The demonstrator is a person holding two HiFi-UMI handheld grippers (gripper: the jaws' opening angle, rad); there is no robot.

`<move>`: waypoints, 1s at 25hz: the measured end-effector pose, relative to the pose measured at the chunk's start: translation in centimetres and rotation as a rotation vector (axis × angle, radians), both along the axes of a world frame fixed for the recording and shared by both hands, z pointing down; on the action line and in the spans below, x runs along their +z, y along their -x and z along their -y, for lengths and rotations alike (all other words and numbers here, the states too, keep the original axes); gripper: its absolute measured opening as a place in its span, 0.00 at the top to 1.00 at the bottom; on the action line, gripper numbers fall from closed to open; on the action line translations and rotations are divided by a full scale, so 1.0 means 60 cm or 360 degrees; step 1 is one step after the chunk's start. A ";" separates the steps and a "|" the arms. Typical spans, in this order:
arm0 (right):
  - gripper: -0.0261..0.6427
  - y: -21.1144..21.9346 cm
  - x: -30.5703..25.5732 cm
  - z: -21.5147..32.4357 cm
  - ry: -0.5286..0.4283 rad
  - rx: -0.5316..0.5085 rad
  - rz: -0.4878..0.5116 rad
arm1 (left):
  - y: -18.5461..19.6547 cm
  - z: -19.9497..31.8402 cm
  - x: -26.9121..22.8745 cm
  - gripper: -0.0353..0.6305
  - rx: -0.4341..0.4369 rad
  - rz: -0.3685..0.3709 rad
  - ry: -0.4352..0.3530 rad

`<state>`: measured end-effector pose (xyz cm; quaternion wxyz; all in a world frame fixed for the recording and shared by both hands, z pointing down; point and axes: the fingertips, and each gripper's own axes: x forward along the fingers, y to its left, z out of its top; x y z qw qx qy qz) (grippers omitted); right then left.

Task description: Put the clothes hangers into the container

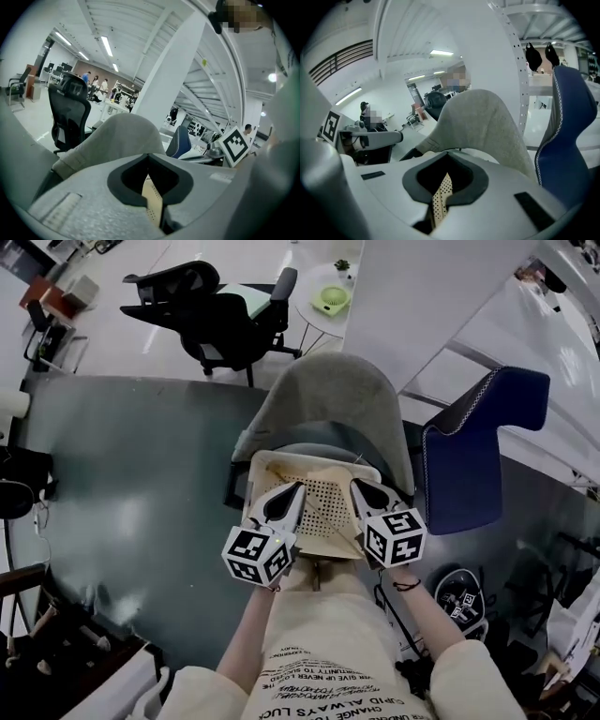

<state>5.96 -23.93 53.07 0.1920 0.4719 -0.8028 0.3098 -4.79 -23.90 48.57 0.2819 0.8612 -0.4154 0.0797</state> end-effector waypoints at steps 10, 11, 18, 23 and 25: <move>0.96 -0.009 -0.157 0.010 -0.0271 0.0001 0.0168 | 0.018 0.006 -0.123 0.91 0.0022 0.0048 -0.0254; 0.96 -0.011 -0.169 0.012 -0.0290 0.0013 0.0181 | 0.020 0.007 -0.133 0.91 0.0018 0.0051 -0.0274; 0.96 -0.020 -0.246 0.020 -0.0430 0.0049 0.0225 | 0.044 0.015 -0.201 0.91 -0.0023 0.0060 -0.0425; 0.96 -0.026 -0.297 0.021 -0.0531 0.0043 0.0260 | 0.068 0.023 -0.244 0.91 -0.0078 0.0079 -0.0533; 0.96 -0.025 -0.315 0.020 -0.0568 0.0026 0.0267 | 0.079 0.024 -0.260 0.91 -0.0104 0.0079 -0.0569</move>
